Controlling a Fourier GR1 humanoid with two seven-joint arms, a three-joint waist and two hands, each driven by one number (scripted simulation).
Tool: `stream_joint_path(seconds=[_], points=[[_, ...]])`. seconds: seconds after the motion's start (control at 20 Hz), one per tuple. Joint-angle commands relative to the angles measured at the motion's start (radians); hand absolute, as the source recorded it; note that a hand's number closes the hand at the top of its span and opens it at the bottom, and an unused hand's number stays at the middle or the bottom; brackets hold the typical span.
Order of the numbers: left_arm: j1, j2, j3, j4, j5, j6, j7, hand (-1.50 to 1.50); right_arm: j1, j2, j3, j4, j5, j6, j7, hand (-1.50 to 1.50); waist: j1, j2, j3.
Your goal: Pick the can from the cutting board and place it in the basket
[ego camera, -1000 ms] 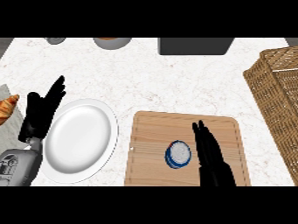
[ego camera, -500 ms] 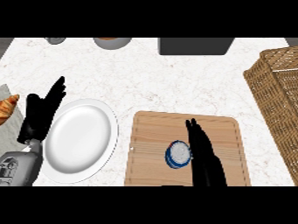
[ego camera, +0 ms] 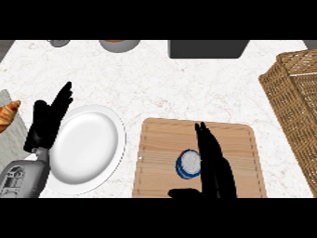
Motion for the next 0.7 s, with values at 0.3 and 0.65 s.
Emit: stream_joint_path(seconds=[0.3, 0.65], points=[[0.025, -0.035, -0.016, -0.109, -0.036, 0.019, 0.087, 0.00, 0.004, -0.045, 0.059, 0.003, 0.157, 0.014, 0.028, 1.50, -0.001, -0.002, 0.000], [0.002, -0.021, 0.003, -0.058, -0.021, -0.017, 0.039, 0.00, -0.152, -0.114, -0.017, 0.163, 0.177, 0.227, 0.030, 1.50, 0.013, 0.001, -0.001]])
